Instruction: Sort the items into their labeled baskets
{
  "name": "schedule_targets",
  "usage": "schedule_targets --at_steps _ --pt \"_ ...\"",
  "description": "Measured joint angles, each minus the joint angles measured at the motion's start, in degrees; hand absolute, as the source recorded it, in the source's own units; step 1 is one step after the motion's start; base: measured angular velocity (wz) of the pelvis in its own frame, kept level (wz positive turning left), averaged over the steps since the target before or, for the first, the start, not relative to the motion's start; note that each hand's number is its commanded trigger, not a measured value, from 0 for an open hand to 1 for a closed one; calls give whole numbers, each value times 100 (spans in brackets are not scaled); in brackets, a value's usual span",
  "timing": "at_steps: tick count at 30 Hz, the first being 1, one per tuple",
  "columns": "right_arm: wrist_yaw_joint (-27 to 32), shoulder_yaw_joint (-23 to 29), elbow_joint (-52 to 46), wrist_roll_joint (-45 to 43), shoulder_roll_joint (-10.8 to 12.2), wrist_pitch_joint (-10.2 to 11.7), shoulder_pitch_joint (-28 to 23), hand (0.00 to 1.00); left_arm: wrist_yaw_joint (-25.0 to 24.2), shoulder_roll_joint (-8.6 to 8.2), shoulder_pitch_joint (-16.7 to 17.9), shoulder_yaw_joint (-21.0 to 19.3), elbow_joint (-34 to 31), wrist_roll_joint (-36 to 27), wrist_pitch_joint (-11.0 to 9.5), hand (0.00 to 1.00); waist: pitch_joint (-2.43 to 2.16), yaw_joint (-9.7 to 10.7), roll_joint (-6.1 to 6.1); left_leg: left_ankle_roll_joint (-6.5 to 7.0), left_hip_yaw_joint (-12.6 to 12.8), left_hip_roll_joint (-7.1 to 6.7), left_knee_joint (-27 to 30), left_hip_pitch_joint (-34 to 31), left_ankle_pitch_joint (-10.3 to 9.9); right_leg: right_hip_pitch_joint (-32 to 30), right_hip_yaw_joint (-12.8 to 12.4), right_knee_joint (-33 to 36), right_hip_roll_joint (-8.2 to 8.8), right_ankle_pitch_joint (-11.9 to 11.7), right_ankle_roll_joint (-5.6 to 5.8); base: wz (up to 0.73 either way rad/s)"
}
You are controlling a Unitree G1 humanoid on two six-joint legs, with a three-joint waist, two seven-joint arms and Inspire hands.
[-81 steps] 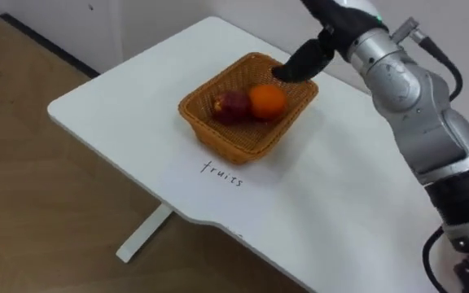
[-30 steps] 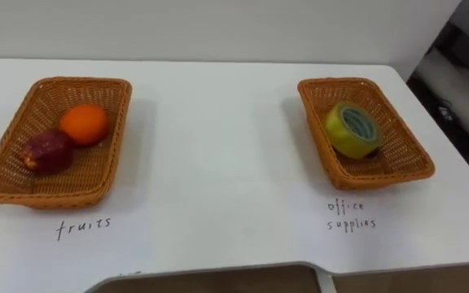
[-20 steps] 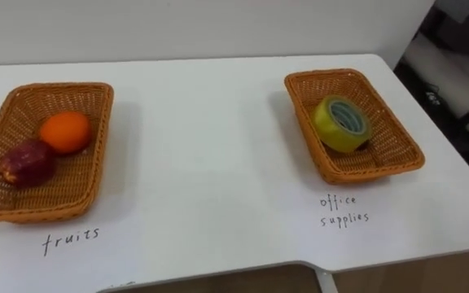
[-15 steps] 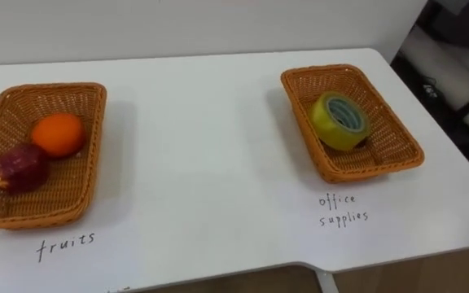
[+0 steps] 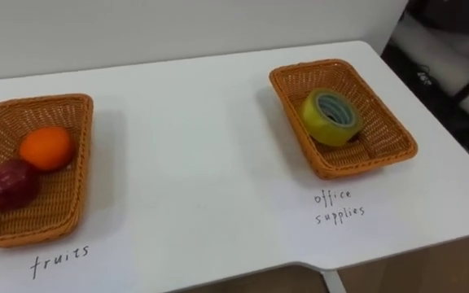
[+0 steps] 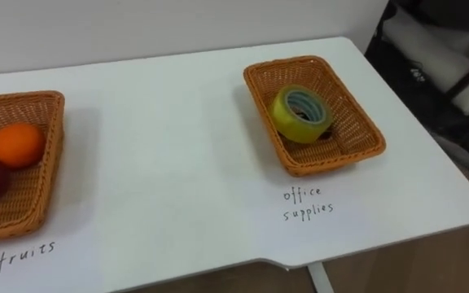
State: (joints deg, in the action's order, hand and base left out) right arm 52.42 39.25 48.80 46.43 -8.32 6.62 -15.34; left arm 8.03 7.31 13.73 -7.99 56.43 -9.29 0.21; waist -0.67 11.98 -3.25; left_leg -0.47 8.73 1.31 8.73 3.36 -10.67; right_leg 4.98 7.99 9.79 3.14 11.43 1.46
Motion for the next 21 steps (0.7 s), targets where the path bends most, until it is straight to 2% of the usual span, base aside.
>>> schedule_targets --at_steps 1,4,7,8,10,12,15,19,21 --pt "-88 -50 204 139 28 -5 -11 0 -15 -10 -2 -3 1 25 13 0 13 -2 22 0 -8 -2 -2 2 0 2 2 8 3 11 3 8" --pt "-759 -346 1171 465 202 -104 2 0 -225 -53 21 -68 78 107 79 0 12 -66 32 -1 -32 -6 33 32 0 1 3 10 7 21 2 2" --pt "-1862 -1008 1954 200 295 -473 92 0 -399 -92 31 -79 267 108 126 0 23 -159 65 1 -75 -19 63 34 -1 10 -3 2 19 24 6 1" --pt "-2039 -1130 2014 44 293 -552 167 0 -425 -92 33 -79 270 109 139 0 25 -187 69 1 -69 -19 56 43 -1 3 -11 -3 19 26 6 -6" --pt "-2538 -1574 2067 -500 280 -687 184 0 -503 -91 26 -72 283 105 217 0 28 -330 86 4 -51 -16 47 82 -5 1 -9 -6 19 29 6 -6" --pt "-3091 -2126 2103 -1484 252 -764 258 0 -529 -84 10 -4 284 101 229 0 33 -480 94 3 -55 -16 47 92 -6 10 -5 -8 14 25 3 0" --pt "-3550 -2670 2090 -2559 224 -801 483 0 -523 -88 -46 91 323 100 224 0 33 -719 133 -3 -52 -6 46 100 -9 14 -11 -10 2 20 -6 0" --pt "-3970 -3161 2006 -3439 211 -805 763 0 -518 -94 -47 269 325 67 183 0 55 -823 191 -9 -88 -7 46 135 -13 96 6 -17 -3 18 -8 6" --pt "-4205 -3409 1902 -3881 215 -800 819 0 -515 -118 -57 267 308 83 158 0 60 -937 203 -13 -92 -6 45 127 -15 99 42 -30 -8 19 -9 2"
